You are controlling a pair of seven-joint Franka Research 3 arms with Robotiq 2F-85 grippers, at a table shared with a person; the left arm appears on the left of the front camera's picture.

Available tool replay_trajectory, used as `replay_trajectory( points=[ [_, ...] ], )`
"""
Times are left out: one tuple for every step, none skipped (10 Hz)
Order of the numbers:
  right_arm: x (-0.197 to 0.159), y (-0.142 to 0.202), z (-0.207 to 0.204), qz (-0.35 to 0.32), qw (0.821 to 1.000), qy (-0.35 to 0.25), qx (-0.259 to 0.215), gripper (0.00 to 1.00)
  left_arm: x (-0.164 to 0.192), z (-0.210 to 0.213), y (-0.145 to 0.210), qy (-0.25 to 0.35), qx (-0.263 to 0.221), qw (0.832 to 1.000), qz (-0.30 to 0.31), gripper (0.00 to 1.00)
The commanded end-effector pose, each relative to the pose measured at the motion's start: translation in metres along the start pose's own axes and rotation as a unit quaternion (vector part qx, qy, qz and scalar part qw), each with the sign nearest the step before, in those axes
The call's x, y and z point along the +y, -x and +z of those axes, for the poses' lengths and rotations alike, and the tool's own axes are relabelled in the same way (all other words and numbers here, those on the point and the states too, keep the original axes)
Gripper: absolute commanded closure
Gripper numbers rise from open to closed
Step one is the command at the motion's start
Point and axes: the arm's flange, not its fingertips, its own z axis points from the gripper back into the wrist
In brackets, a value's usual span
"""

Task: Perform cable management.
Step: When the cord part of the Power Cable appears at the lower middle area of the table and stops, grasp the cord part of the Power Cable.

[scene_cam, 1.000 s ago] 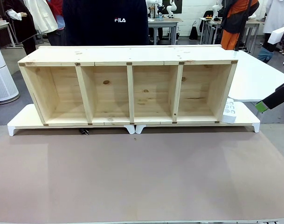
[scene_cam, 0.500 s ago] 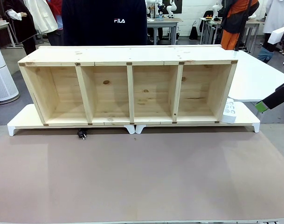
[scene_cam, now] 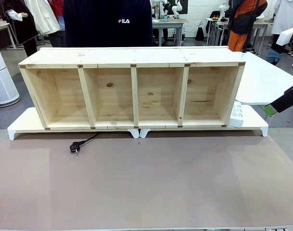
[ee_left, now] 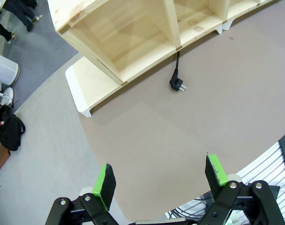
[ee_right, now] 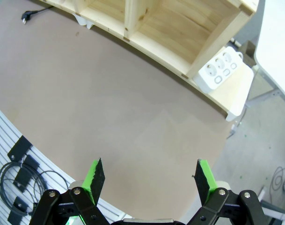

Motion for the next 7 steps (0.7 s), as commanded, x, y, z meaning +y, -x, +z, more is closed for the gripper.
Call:
replay_trajectory(
  points=[
    [-0.0006, -0.0034, -0.0030, -0.001, 1.000, 0.002, -0.003, 0.00, -0.0014, 0.0000, -0.0025, 0.001, -0.006, 1.000, -0.001, 0.00],
    [-0.0006, -0.0034, -0.0030, -0.001, 1.000, 0.002, -0.003, 0.00, -0.0014, 0.0000, -0.0025, 0.001, -0.006, 1.000, -0.001, 0.00],
    [-0.0006, -0.0034, -0.0030, -0.001, 1.000, 0.002, -0.003, 0.00, -0.0014, 0.0000, -0.0025, 0.001, -0.006, 1.000, -0.001, 0.00],
    [-0.0006, -0.0034, -0.0030, -0.001, 1.000, 0.002, -0.003, 0.00, -0.0014, 0.0000, -0.0025, 0.001, -0.006, 1.000, -0.001, 0.00],
    [-0.0006, -0.0034, -0.0030, -0.001, 1.000, 0.002, -0.003, 0.00, -0.0014, 0.0000, -0.0025, 0.001, -0.006, 1.000, -0.001, 0.00],
    [-0.0006, -0.0034, -0.0030, -0.001, 1.000, 0.002, -0.003, 0.00, -0.0014, 0.0000, -0.0025, 0.001, -0.006, 1.000, -0.001, 0.00],
    [-0.0006, -0.0034, -0.0030, -0.001, 1.000, 0.002, -0.003, 0.00, -0.0014, 0.0000, -0.0025, 0.001, -0.006, 1.000, -0.001, 0.00]
  ],
)
